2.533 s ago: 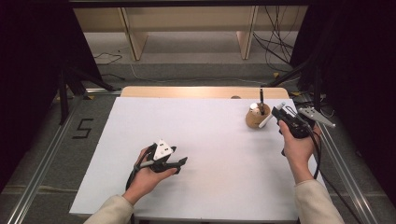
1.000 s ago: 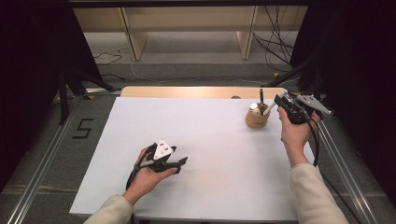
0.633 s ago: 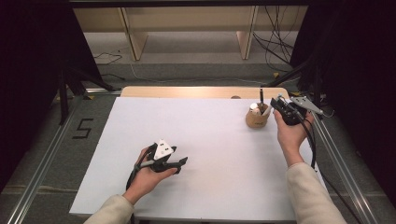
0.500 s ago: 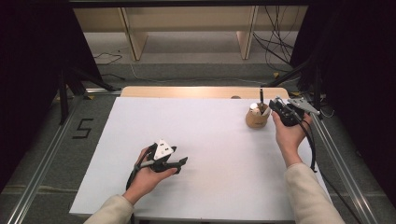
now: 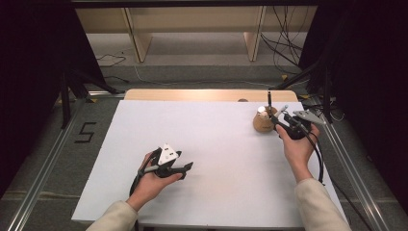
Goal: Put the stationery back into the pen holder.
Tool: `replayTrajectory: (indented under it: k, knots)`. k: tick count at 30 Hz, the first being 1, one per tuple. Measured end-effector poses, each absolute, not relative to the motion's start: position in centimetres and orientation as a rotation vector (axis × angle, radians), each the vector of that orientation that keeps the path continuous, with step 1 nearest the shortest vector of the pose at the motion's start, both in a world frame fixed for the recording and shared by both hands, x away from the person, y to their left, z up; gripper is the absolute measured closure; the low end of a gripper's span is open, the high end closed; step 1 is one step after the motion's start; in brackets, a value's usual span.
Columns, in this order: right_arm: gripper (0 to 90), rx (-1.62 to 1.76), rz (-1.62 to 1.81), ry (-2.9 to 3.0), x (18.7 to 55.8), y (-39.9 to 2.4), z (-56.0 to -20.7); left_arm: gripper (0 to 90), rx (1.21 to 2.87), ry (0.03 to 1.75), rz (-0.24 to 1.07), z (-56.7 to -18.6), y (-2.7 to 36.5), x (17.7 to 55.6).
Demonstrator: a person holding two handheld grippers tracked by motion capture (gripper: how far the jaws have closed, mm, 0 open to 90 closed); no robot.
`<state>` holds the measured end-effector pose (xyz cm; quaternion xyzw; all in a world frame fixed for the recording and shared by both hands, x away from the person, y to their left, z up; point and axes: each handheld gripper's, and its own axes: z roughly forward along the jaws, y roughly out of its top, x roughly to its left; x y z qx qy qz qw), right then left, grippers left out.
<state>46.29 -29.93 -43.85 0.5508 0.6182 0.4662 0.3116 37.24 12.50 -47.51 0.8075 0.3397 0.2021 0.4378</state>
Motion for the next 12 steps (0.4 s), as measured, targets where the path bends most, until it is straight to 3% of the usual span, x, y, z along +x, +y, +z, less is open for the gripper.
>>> replayTrajectory:
  k: [6, 12]
  knots:
    - [30.4, 1.410, 1.287, 1.762, 42.0, -29.3, -44.4, 35.7, 1.999, 0.851, 0.479, -47.4, 12.8, 37.0]
    - [26.8, 1.261, 1.330, 1.953, 36.9, -28.0, -45.1, 27.7, 1.994, 0.854, 0.468, -47.1, 13.6, 36.3]
